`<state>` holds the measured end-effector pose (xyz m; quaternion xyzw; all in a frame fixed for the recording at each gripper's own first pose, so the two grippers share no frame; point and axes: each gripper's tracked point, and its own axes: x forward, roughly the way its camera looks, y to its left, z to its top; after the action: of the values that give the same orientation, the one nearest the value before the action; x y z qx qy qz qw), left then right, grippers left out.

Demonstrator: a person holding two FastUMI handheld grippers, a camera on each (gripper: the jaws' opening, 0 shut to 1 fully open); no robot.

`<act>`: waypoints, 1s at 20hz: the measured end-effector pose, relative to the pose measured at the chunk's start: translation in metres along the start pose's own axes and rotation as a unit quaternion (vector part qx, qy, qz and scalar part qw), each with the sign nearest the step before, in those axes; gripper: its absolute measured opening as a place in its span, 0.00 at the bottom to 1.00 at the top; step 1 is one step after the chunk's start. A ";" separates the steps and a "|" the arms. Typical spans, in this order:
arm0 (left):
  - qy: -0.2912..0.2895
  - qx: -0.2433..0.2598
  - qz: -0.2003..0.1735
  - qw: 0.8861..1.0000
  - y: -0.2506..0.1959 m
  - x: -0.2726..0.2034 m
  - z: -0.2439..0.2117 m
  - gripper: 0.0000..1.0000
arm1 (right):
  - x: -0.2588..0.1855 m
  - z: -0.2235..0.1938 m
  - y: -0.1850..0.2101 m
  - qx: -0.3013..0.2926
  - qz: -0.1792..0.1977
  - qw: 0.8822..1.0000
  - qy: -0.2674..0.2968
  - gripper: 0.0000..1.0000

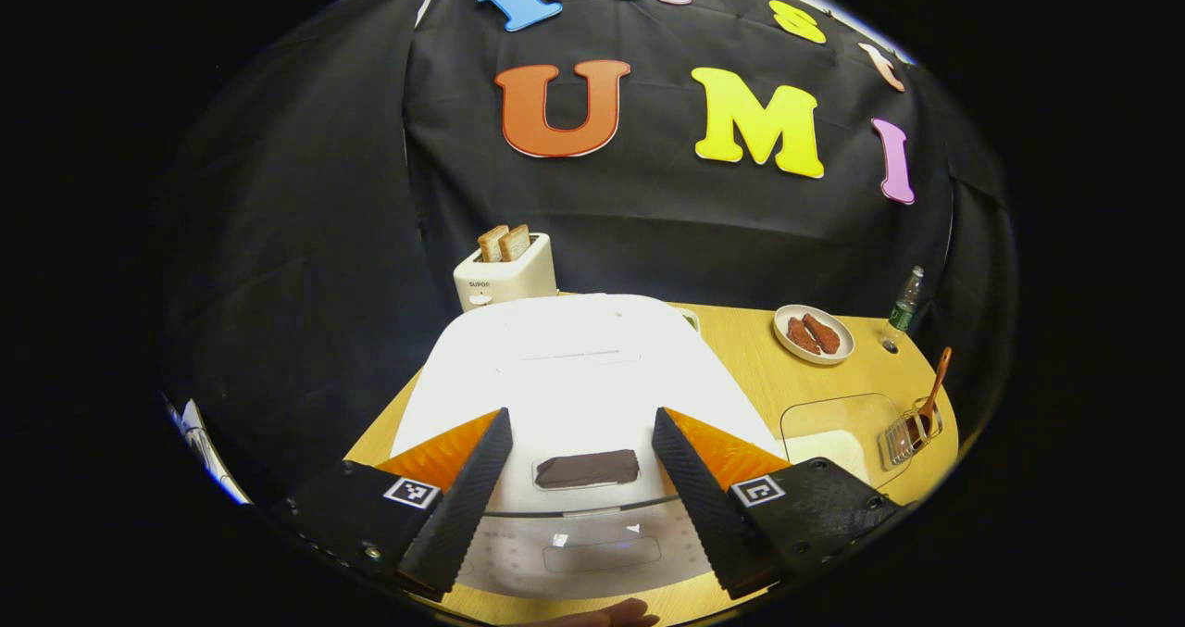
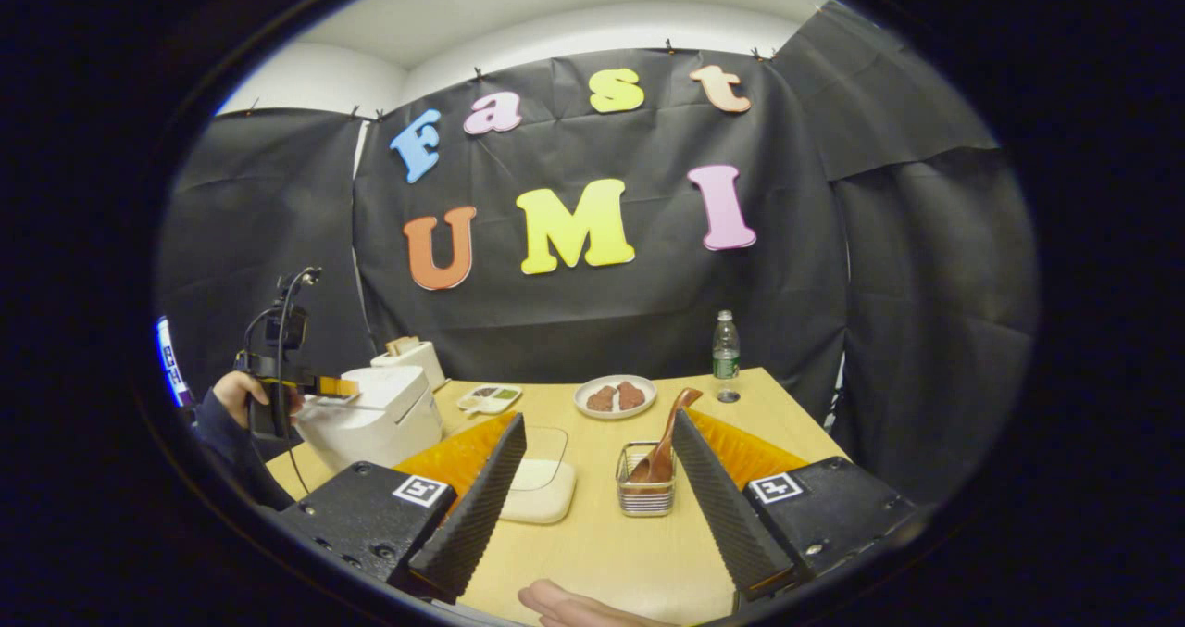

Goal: Close the left gripper, press the button to open the rice cooker; take a wooden spoon from the chopstick holder with the right hand, scoop a spoonful of rice and pour it into the rice cooker, then put the wooden spoon back into the chopstick holder.

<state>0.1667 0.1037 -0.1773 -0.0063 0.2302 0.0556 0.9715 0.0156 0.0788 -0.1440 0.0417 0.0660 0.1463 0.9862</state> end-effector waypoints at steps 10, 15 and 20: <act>-0.040 -0.003 -0.002 0.999 -0.004 -0.001 -0.007 0.99 | -0.007 0.003 0.002 0.016 -0.014 1.000 -0.013 1.00; -0.057 -0.010 -0.003 0.998 -0.004 -0.001 -0.009 1.00 | -0.009 -0.012 0.005 0.046 -0.008 0.999 0.007 0.99; -0.077 0.001 0.000 0.997 -0.005 -0.003 -0.004 0.99 | -0.007 -0.021 0.001 0.054 -0.018 0.998 0.028 1.00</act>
<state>0.1628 0.0984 -0.1801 -0.0009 0.1546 0.0556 0.9864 0.0062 0.0793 -0.1634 0.0899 0.1022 0.1256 0.9827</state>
